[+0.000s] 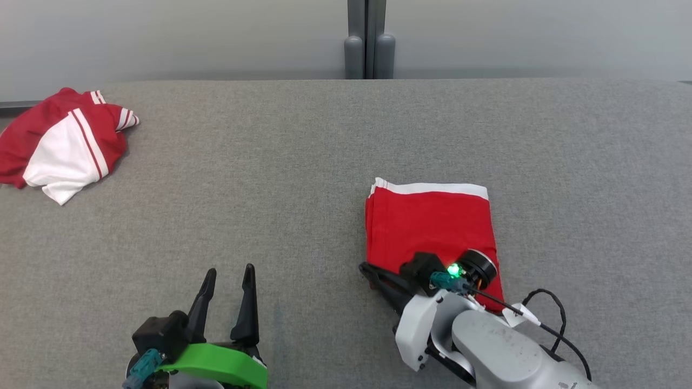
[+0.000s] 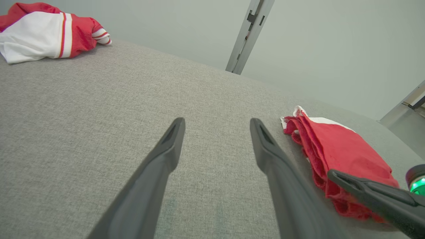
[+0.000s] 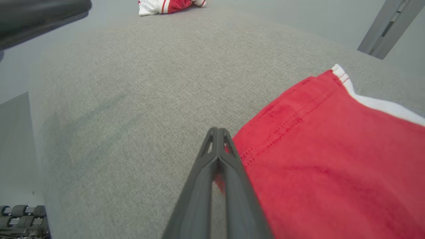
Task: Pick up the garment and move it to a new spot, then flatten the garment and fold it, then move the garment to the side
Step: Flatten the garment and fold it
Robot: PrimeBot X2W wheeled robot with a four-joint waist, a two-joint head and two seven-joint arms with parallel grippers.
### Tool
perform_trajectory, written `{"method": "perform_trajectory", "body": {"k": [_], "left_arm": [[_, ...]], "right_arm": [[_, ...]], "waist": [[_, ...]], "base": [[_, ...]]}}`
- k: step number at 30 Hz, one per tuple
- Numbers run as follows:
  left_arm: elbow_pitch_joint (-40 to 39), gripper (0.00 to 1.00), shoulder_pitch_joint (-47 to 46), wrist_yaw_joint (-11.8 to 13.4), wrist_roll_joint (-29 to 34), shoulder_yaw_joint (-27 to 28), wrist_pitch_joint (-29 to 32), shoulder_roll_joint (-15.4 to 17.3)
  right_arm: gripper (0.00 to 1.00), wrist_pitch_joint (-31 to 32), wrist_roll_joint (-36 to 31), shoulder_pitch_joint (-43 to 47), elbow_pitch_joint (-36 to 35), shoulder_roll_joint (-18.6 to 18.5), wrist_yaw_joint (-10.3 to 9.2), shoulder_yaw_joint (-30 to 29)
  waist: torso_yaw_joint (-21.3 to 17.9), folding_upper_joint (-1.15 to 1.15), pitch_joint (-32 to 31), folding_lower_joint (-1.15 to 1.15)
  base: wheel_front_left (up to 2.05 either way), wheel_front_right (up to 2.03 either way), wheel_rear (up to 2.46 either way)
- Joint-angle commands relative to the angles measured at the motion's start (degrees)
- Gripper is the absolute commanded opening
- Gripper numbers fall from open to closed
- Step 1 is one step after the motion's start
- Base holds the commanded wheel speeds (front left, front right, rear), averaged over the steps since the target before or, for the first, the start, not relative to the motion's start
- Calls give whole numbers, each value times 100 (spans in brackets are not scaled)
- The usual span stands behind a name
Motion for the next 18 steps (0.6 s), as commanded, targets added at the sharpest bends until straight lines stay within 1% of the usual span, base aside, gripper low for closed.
{"method": "perform_trajectory", "body": {"k": [1,4,5,6,7,12,18], "left_arm": [[-23,100,-86,19,20,33,-2,8],[-34,100,-116,1,134,56,-2,8],[-41,100,-131,-9,176,59,-2,8],[-47,100,-147,-17,219,62,-2,8],[-50,100,-157,-26,265,55,-2,8],[-24,100,-218,-63,390,31,-2,8],[8,100,-66,-33,414,72,-2,9]], "right_arm": [[10,-24,-32,-62,-91,-24,-8,-80],[37,-24,-139,-44,-325,-23,-8,-351],[50,-24,-179,-19,-391,-24,-8,-462],[93,-25,-231,26,-472,-24,-7,-611],[100,-25,-273,72,-535,-24,-8,-751],[100,-24,-624,384,-896,-23,-7,-1713],[100,-24,-912,1017,-1381,-21,-8,-2898]], "waist": [[-37,0,-9,0],[-111,0,-55,0],[-131,0,-70,0],[-157,0,-94,0],[-177,0,-113,0],[-299,0,-232,0],[-431,0,-361,0]], "base": [[0,0,0],[0,0,0],[0,0,0],[0,0,0],[0,0,0],[0,0,0],[0,0,0]]}}
